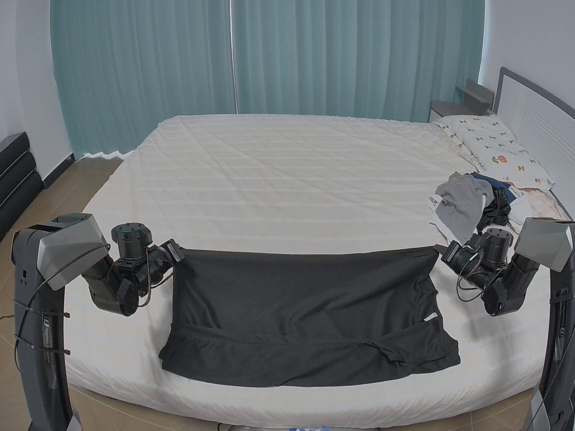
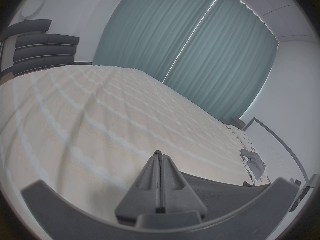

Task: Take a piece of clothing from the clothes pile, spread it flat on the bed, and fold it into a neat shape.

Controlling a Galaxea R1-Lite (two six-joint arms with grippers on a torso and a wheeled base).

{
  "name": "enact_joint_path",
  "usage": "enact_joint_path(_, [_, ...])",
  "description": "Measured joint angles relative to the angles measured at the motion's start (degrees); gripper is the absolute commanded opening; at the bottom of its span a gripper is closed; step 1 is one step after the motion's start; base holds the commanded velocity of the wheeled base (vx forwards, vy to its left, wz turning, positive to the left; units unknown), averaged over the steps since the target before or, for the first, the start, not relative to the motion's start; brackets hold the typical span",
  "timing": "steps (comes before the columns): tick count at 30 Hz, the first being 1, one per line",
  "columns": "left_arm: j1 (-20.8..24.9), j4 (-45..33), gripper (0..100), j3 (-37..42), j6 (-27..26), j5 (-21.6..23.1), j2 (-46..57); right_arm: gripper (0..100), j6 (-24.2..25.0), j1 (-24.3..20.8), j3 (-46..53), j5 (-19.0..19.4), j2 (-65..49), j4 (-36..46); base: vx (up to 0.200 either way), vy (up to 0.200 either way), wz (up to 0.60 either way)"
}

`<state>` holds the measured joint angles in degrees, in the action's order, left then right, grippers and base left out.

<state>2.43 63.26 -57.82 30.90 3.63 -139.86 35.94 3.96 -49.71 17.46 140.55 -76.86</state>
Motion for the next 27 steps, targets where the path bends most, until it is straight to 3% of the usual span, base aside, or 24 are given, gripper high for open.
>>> enact_joint_path(8, [0.11,0.27,0,-1.19,0.1,-0.29,-1.32,0,2.35,0.46,-1.63,0.0,0.85,-0.1,0.0,0.0,0.0])
enact_joint_path(27, [-1.35,1.55,0,0.22,0.05,0.11,-1.07,0,1.94,0.48,0.79,0.74,0.99,-3.22,0.0,0.0,0.0])
